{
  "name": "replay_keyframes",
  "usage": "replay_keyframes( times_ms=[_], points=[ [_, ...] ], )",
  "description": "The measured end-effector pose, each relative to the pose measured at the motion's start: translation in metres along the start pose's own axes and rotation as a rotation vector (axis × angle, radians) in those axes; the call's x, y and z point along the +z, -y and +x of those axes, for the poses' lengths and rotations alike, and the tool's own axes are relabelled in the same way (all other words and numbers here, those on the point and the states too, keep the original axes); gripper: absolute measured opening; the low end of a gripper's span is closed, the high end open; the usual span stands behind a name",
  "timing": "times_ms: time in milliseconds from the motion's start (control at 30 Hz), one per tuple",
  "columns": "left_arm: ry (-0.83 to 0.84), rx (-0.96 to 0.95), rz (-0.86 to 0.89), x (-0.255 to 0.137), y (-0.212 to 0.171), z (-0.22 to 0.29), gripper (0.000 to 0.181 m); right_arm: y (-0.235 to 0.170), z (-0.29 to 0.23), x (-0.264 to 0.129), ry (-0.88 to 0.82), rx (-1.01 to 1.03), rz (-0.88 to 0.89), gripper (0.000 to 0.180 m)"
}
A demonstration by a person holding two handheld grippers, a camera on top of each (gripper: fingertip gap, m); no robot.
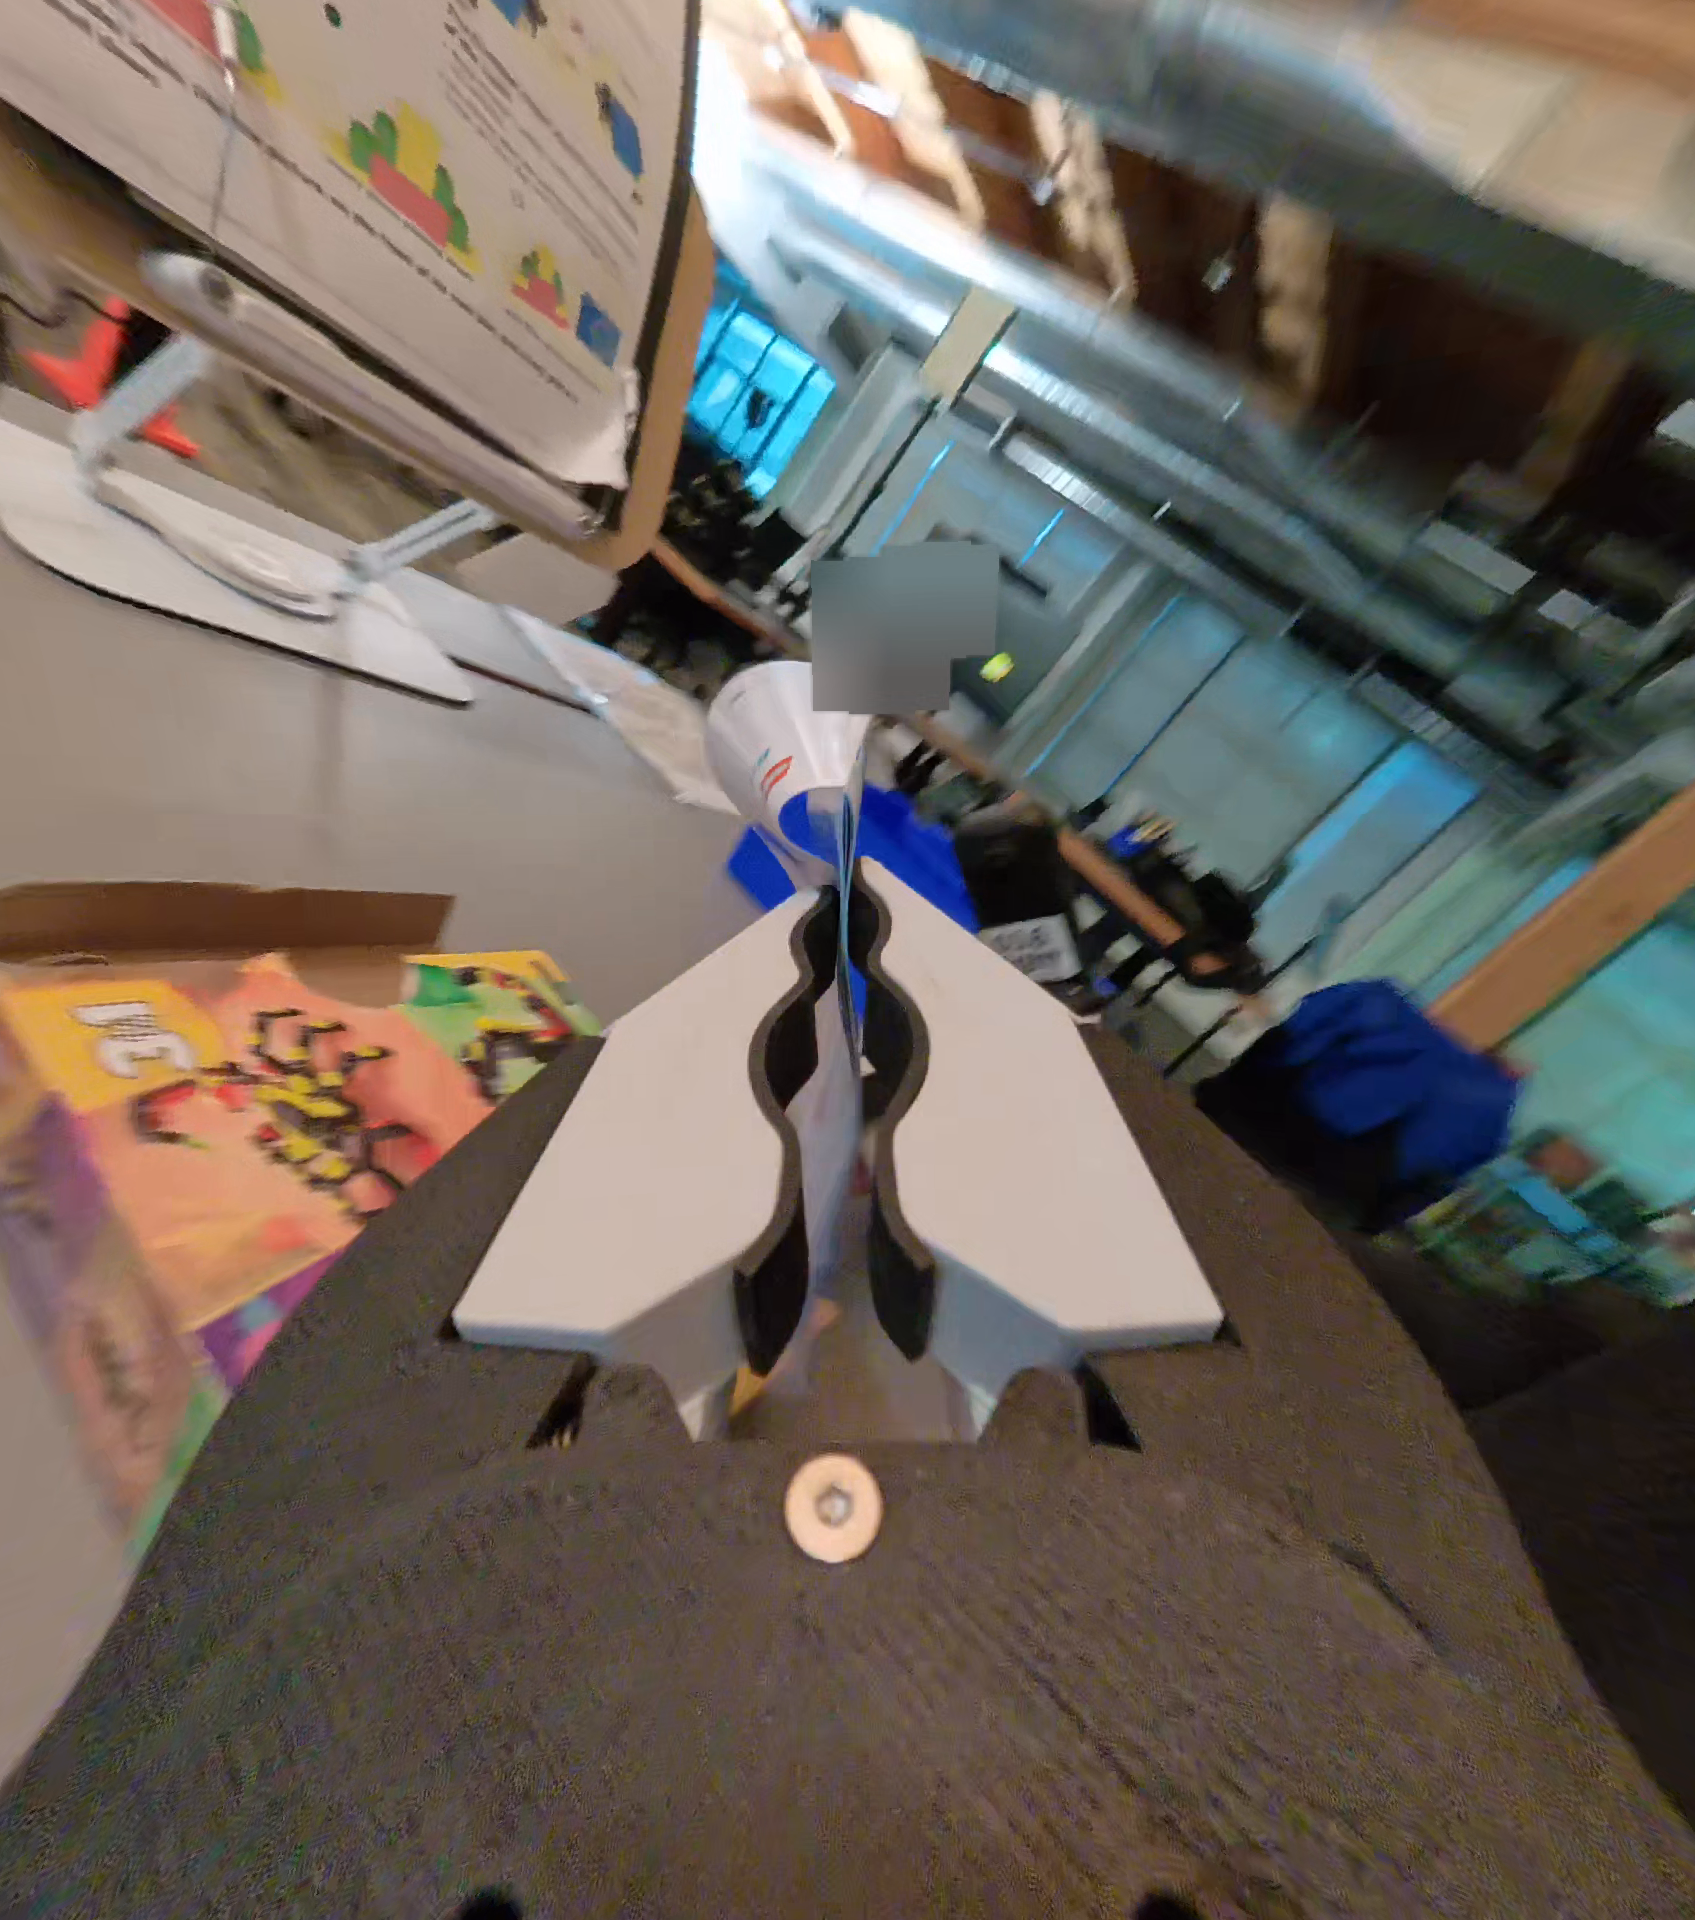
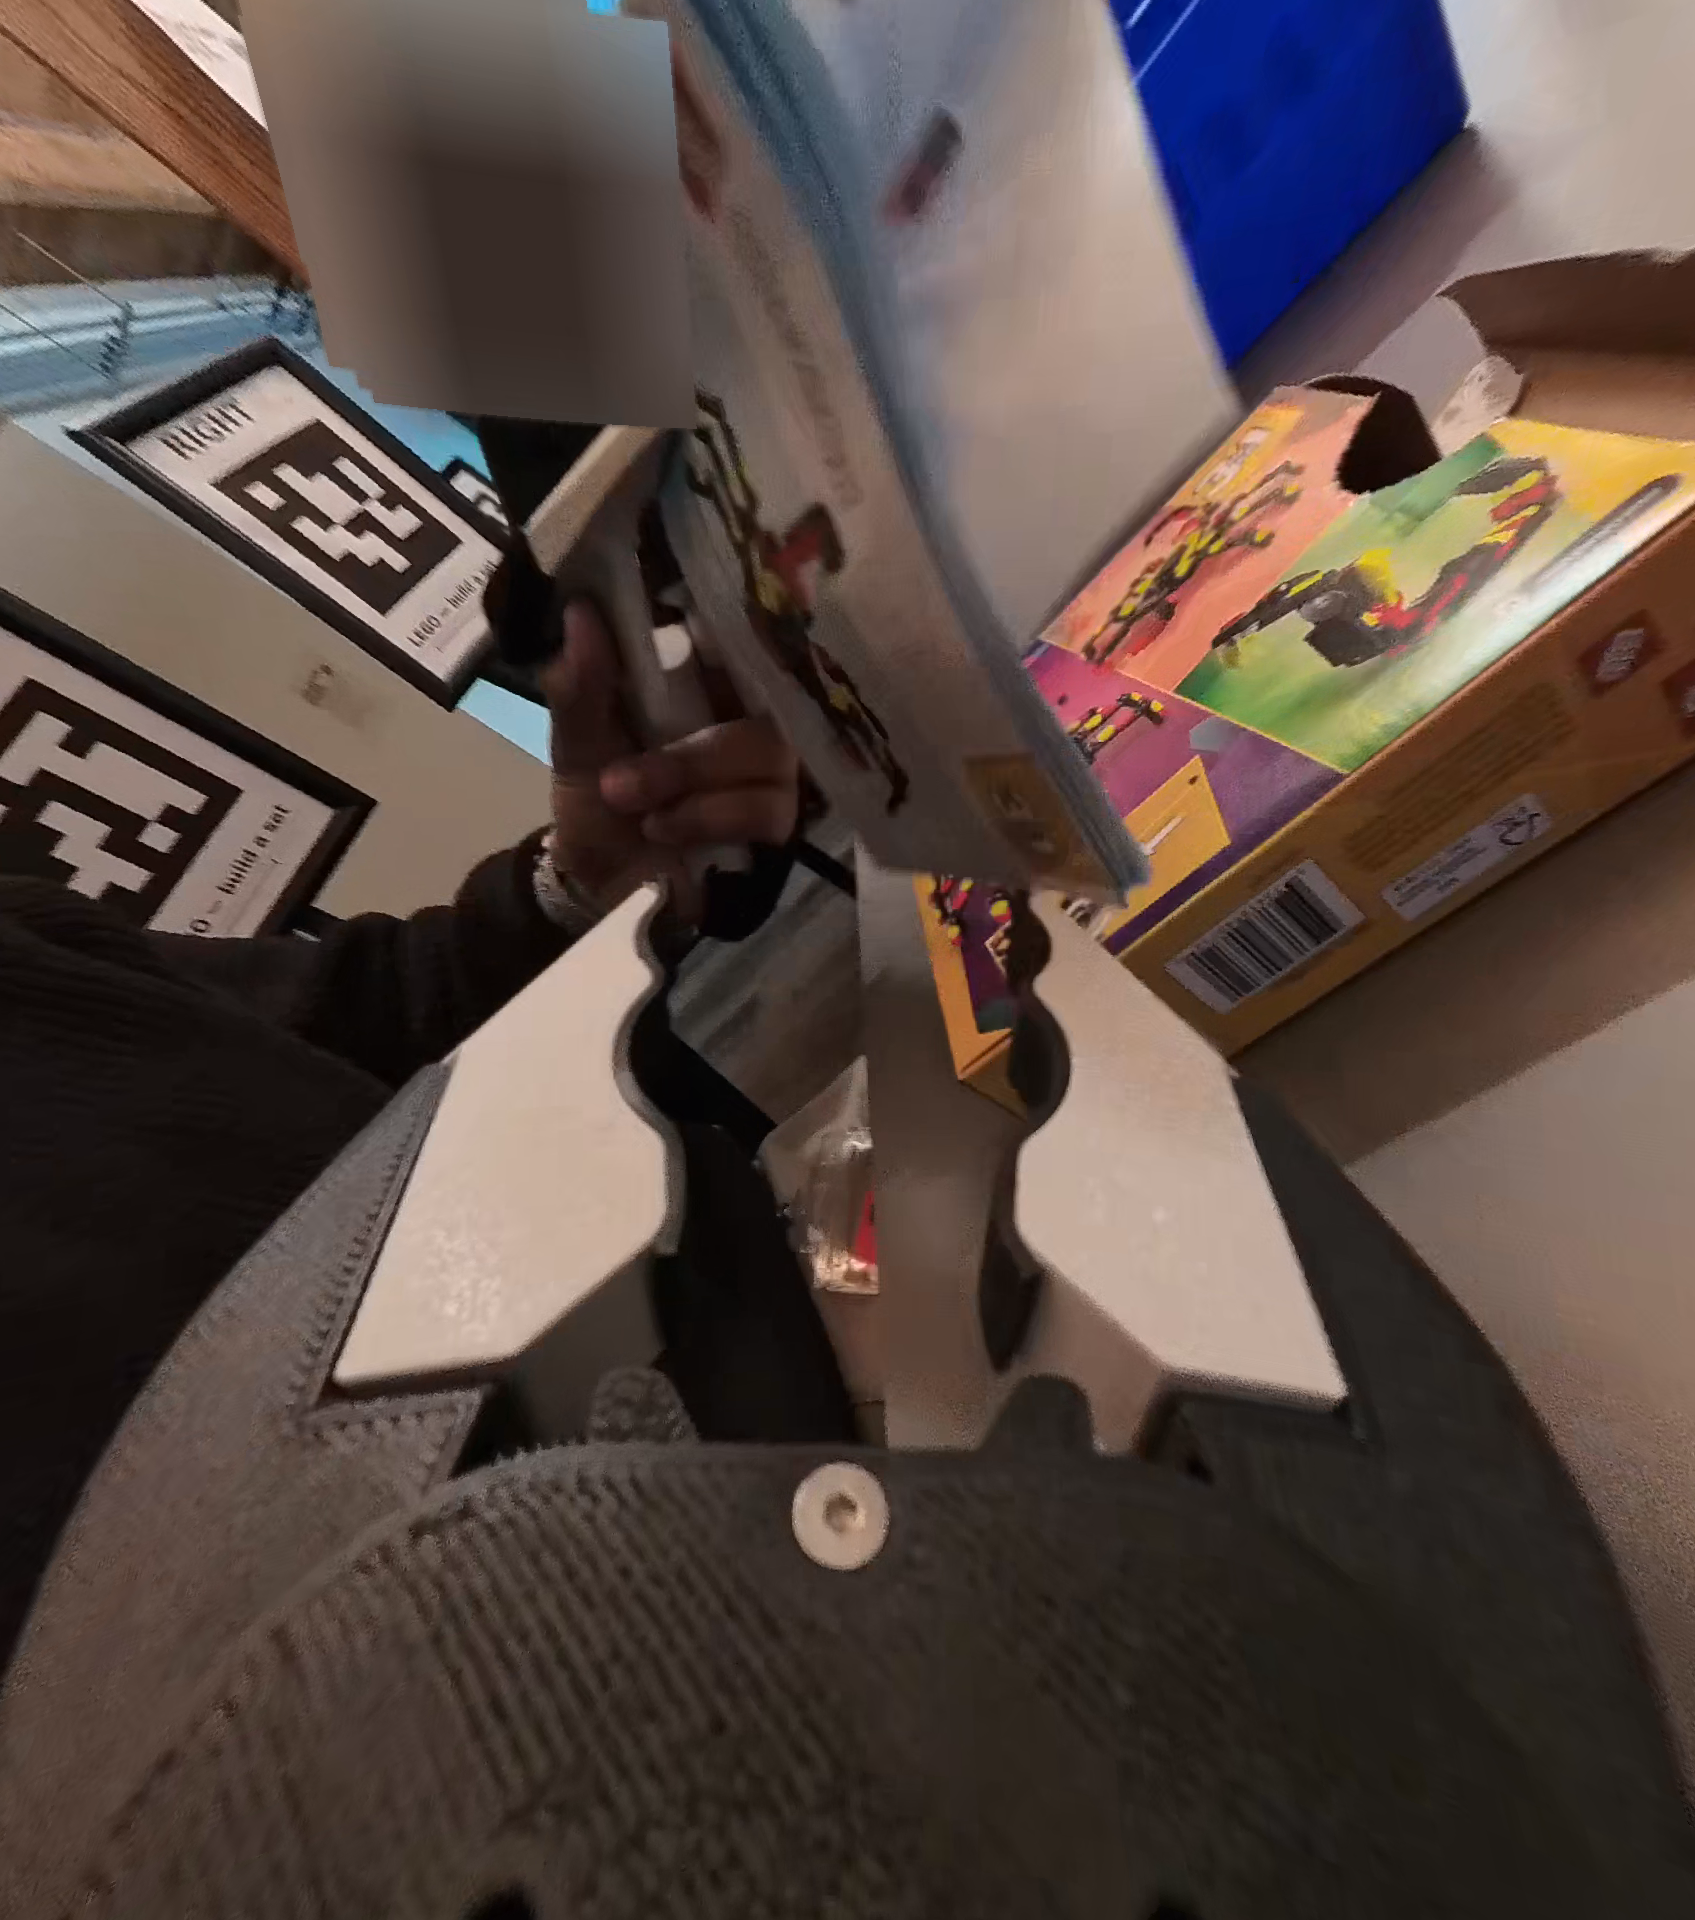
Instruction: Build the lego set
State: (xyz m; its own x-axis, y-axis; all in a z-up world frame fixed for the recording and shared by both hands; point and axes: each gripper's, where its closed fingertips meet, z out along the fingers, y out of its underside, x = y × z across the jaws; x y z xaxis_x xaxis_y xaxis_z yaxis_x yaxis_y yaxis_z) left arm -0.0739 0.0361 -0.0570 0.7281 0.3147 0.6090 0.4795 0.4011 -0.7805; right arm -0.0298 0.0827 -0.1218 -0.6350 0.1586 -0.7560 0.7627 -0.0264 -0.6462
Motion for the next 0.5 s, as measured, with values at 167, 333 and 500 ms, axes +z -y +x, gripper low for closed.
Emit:
replay_keyframes(
  times_ms=[167, 333, 500],
  points=[
    [-0.146, -0.172, 0.096, 0.004, 0.003, 0.02, 0.0, 0.005, 0.006, 0.006, -0.074, -0.064, 0.039, 0.092],
    [-0.201, -0.209, 0.102, 0.008, -0.002, 0.03, 0.0, 0.028, -0.022, -0.011, 0.077, -0.123, 0.153, 0.014],
    [-0.148, -0.12, 0.046, 0.011, -0.008, 0.023, 0.012, 0.05, -0.029, -0.041, 0.104, -0.172, 0.271, 0.0]
  ],
)
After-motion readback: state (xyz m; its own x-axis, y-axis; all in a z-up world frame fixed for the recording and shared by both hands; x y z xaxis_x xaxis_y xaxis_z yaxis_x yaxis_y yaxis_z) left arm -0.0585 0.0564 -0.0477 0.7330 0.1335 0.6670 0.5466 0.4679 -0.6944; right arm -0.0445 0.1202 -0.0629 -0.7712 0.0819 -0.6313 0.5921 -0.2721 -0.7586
